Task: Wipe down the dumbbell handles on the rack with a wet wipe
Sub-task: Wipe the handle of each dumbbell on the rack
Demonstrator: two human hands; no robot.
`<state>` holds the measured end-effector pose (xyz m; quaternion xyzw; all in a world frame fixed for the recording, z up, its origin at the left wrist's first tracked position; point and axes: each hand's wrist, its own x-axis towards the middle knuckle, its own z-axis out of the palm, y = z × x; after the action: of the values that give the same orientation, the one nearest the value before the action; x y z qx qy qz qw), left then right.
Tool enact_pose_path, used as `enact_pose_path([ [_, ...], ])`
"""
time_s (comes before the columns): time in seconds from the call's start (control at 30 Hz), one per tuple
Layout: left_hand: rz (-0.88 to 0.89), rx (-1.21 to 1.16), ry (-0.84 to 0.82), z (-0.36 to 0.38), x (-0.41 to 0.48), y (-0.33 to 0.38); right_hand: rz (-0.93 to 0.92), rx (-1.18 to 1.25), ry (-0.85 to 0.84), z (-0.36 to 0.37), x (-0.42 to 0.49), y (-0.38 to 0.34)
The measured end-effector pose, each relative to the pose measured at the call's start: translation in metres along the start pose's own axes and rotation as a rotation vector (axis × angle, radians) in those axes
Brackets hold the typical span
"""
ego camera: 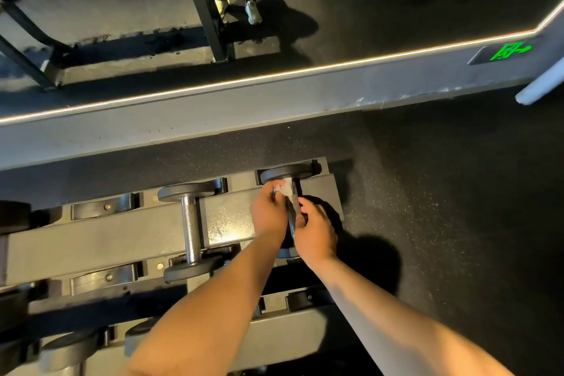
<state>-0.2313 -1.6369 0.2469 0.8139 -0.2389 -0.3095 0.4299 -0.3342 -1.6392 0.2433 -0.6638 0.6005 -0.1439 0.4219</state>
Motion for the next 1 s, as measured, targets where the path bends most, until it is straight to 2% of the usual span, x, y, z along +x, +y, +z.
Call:
enact_pose_path([
  [0.07, -0.118, -0.026, -0.013, 0.002, -0.006, -0.009, 0.001, -0.018, -0.003, 0.002, 0.0, 0.0],
  [0.13, -0.165, -0.035, -0.066, 0.004, -0.012, -0.02, 0.006, -0.027, -0.008, 0.002, 0.0, -0.002],
  [0.23, -0.156, -0.106, -0.084, 0.002, -0.018, -0.029, 0.004, -0.033, -0.011, 0.002, -0.002, -0.003],
  [0.43, -0.044, -0.212, 0.053, 0.0, -0.015, -0.004, 0.018, -0.021, 0.005, 0.001, -0.003, -0.005],
  [0.7, 0.089, -0.006, 0.013, 0.009, -0.001, 0.001, 0.05, -0.071, -0.003, 0.0, -0.004, -0.008],
  [1.0, 0.16, 0.134, -0.138, -0.005, -0.007, 0.004, 0.063, -0.07, -0.009, -0.001, -0.005, -0.01],
])
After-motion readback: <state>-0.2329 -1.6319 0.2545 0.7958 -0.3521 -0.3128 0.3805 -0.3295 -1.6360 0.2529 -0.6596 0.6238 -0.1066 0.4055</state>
